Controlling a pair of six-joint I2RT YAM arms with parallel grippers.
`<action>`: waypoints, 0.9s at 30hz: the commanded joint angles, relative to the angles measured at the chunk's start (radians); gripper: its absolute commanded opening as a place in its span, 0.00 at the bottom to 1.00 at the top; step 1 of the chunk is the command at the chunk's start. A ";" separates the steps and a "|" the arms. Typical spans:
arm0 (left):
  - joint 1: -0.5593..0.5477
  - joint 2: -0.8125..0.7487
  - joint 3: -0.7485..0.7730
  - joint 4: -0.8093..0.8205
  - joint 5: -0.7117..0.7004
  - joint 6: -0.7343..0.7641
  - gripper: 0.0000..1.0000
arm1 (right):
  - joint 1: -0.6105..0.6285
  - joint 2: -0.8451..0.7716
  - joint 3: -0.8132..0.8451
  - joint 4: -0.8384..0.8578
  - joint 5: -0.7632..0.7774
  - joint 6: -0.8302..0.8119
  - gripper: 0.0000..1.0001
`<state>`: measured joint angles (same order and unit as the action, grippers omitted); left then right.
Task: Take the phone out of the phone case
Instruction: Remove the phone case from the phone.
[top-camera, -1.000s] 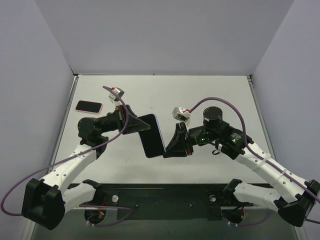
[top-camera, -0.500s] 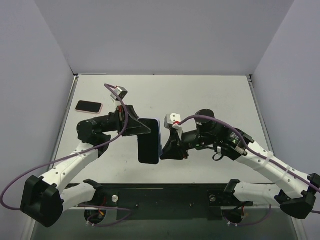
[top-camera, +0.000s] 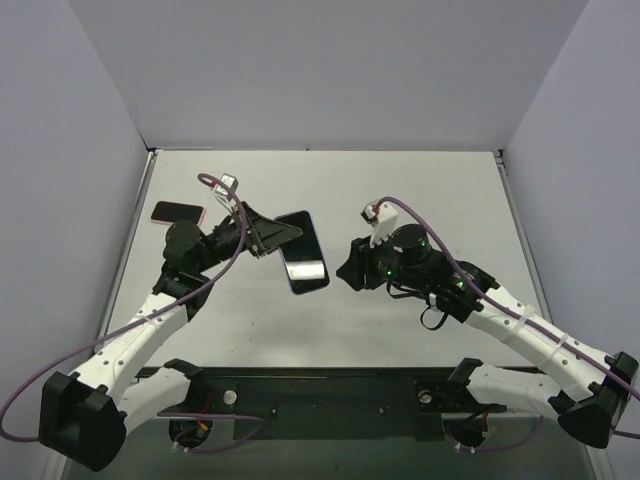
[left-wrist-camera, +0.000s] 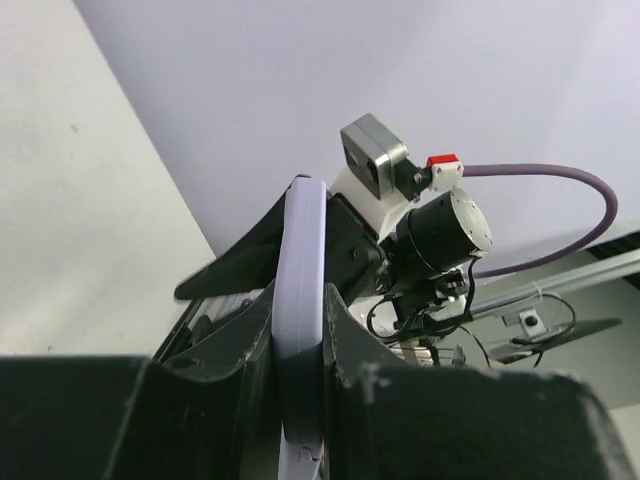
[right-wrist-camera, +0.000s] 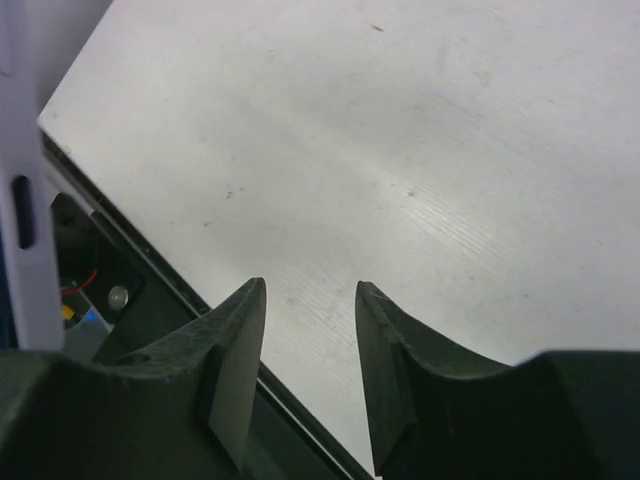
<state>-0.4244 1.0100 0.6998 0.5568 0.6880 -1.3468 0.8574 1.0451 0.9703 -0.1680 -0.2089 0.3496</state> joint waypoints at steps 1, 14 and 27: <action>0.064 0.010 -0.006 -0.002 -0.047 -0.058 0.00 | -0.067 -0.092 -0.031 -0.025 0.143 0.075 0.39; 0.064 0.105 -0.033 0.123 -0.085 -0.067 0.00 | -0.175 -0.140 -0.114 0.370 -0.311 0.647 0.46; 0.033 0.110 -0.026 0.169 -0.128 -0.109 0.00 | -0.106 -0.109 -0.216 0.587 -0.277 0.743 0.48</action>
<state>-0.3767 1.1263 0.6403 0.5976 0.5800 -1.4155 0.7425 0.9463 0.7601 0.2699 -0.4801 1.0466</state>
